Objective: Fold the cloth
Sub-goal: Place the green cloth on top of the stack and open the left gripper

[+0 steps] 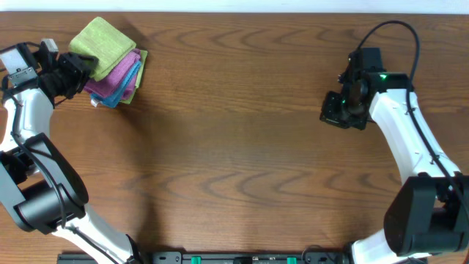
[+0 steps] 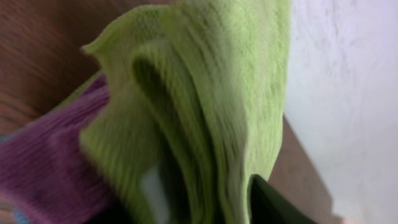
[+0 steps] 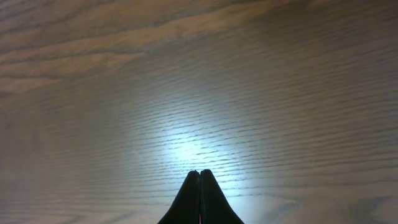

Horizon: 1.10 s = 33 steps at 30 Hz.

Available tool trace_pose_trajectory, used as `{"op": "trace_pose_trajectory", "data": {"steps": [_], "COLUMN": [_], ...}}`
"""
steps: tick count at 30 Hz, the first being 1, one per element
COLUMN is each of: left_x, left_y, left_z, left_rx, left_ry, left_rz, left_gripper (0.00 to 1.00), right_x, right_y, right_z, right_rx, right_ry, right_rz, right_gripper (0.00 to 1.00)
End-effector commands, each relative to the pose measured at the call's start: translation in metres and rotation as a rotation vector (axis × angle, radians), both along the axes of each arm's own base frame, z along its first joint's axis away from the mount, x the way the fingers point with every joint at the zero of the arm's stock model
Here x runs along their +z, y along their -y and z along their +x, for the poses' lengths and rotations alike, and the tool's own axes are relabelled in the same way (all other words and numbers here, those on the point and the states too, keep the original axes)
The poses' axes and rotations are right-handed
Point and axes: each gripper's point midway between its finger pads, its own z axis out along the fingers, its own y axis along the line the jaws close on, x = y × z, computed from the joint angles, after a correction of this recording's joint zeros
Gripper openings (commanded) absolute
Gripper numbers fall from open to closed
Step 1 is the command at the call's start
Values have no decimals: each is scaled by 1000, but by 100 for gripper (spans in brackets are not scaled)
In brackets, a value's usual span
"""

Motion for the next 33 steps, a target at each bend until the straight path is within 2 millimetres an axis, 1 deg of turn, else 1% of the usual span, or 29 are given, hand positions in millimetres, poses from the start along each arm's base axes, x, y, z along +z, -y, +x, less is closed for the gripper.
{"op": "trace_pose_trajectory", "data": {"steps": [1, 2, 3, 11, 14, 16, 18, 21, 23, 24, 27, 29, 31, 33], "left_x": [5, 4, 4, -2, -5, -1, 9, 32, 45, 51, 70, 86, 103, 123], "left_y": [-3, -3, -3, -5, -10, -11, -13, -17, -17, -14, 4, 16, 30, 47], "left_z": [3, 2, 2, -5, -17, -23, -30, -41, -53, -60, -82, -95, -107, -123], "left_rx": [-10, -10, -10, 0, 15, 3, -7, -2, 10, -8, -107, -162, -184, -215], "left_ry": [12, 8, 6, -31, -72, -77, -67, -42, -53, -54, -40, -18, 0, 23], "left_rz": [24, 22, 20, 3, -16, -5, 29, 66, 86, 104, 181, 231, 248, 274], "left_gripper": [80, 98, 95, 95, 96, 95, 95, 95, 95, 96, 95, 95, 95, 95], "right_x": [10, 10, 10, 10, 9, 9, 9, 8, 8, 8, 12, 21, 35, 55], "right_y": [-8, -10, -11, -13, -13, -12, -12, -12, -11, -11, -10, -7, -3, 0], "right_z": [4, 4, 4, 1, -1, -2, -3, -5, -8, -9, -15, -18, -24, -33], "right_rx": [34, 39, 41, 48, 48, 48, 49, 52, 53, 59, 72, 80, 76, 86], "right_ry": [37, 37, 37, 27, 18, 14, 11, 1, -10, -15, -21, -8, 18, 63], "right_rz": [-7, -7, -6, -7, -8, -8, -9, -13, -14, -16, -24, -40, -57, -69], "right_gripper": [2, 1, 1, 2, 2, 2, 2, 1, 2, 1, 2, 2, 1, 1]}}
